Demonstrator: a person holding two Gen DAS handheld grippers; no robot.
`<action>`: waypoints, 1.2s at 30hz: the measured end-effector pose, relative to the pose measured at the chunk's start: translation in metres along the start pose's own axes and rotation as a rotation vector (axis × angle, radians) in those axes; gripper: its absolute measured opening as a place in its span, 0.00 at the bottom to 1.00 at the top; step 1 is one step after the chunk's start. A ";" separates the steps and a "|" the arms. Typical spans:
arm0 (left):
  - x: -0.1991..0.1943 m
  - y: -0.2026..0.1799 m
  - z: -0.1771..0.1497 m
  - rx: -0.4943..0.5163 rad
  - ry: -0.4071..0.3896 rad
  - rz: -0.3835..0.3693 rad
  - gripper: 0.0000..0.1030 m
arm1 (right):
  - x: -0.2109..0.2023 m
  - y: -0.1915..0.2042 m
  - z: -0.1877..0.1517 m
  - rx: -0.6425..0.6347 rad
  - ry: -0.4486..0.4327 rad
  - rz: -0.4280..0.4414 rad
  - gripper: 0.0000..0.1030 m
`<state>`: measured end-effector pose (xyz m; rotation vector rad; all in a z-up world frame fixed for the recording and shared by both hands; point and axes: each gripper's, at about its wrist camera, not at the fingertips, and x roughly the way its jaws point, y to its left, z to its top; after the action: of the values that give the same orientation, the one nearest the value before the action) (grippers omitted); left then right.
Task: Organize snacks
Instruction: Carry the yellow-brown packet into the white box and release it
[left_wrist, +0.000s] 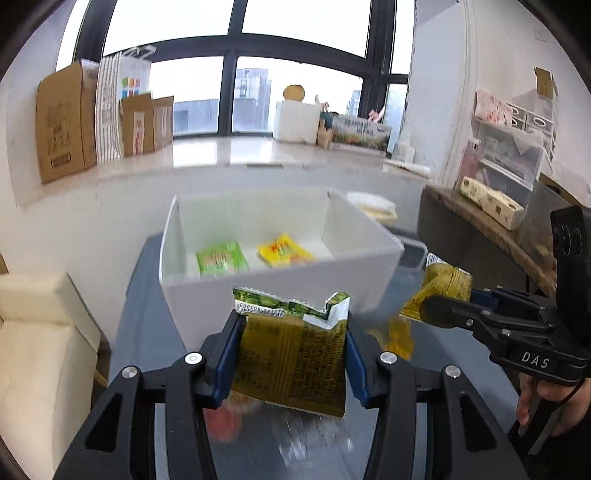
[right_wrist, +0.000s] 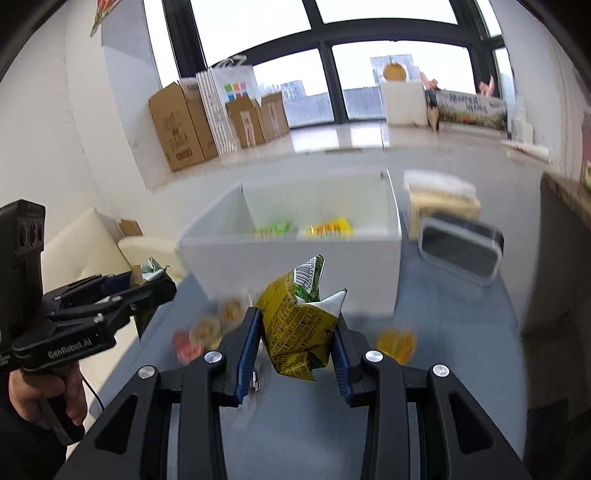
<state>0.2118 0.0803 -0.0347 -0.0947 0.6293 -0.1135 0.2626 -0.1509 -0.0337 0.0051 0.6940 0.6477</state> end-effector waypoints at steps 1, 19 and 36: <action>0.005 0.002 0.012 0.001 -0.010 0.007 0.53 | 0.002 0.000 0.011 -0.010 -0.013 0.001 0.38; 0.125 0.033 0.088 0.033 0.098 0.089 1.00 | 0.113 -0.043 0.104 -0.028 0.073 -0.088 0.87; 0.097 0.031 0.076 -0.050 0.077 0.050 1.00 | 0.079 -0.058 0.083 0.013 0.015 -0.089 1.00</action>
<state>0.3372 0.1017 -0.0335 -0.1229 0.7108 -0.0530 0.3905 -0.1363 -0.0284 -0.0180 0.7089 0.5582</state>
